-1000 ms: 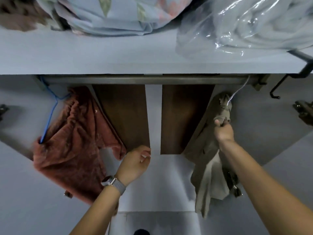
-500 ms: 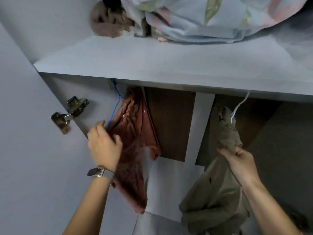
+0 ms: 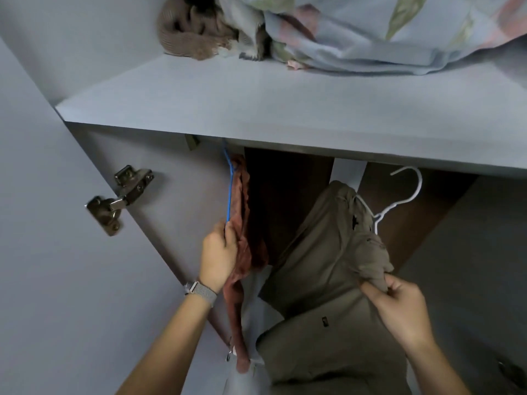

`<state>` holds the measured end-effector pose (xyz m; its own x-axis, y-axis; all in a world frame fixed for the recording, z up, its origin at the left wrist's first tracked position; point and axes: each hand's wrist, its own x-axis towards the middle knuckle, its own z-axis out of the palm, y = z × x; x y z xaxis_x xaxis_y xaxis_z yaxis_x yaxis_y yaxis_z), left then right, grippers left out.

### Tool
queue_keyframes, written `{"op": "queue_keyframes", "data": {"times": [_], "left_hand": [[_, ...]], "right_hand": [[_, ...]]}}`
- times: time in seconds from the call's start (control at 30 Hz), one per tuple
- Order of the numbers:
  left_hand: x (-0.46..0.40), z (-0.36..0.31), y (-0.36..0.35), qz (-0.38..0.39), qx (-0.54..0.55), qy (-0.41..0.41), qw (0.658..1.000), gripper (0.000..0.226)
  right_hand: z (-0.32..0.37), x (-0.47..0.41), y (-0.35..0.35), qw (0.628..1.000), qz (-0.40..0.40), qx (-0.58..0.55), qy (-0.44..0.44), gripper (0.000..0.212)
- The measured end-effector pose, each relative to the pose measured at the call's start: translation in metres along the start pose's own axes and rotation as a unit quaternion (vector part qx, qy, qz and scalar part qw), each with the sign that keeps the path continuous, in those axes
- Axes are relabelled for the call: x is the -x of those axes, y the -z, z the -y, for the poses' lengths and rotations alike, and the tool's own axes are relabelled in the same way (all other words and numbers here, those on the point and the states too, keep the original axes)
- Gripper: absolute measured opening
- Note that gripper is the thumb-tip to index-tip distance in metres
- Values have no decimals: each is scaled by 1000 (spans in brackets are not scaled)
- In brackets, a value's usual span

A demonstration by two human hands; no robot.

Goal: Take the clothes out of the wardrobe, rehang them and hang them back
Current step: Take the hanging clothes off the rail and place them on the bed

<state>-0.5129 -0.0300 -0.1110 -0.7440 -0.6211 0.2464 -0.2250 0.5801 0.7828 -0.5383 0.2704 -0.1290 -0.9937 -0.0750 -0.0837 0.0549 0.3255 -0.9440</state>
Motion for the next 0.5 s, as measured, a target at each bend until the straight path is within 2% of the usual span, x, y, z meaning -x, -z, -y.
{"op": "queue_keyframes", "data": {"times": [0.13, 0.27, 0.37, 0.5], "left_hand": [[15, -1, -6, -7, 26, -31, 999, 29], [20, -7, -11, 83, 33, -134, 987, 25], [19, -18, -13, 108, 46, -184, 976, 24], [30, -32, -16, 124, 92, -185, 970, 20]], "right_hand": [[3, 6, 3, 999, 25, 14, 31, 35], [-1, 9, -5, 997, 47, 34, 41, 49], [0, 14, -13, 996, 41, 44, 59, 37], [-4, 23, -16, 998, 12, 39, 51, 47]]}}
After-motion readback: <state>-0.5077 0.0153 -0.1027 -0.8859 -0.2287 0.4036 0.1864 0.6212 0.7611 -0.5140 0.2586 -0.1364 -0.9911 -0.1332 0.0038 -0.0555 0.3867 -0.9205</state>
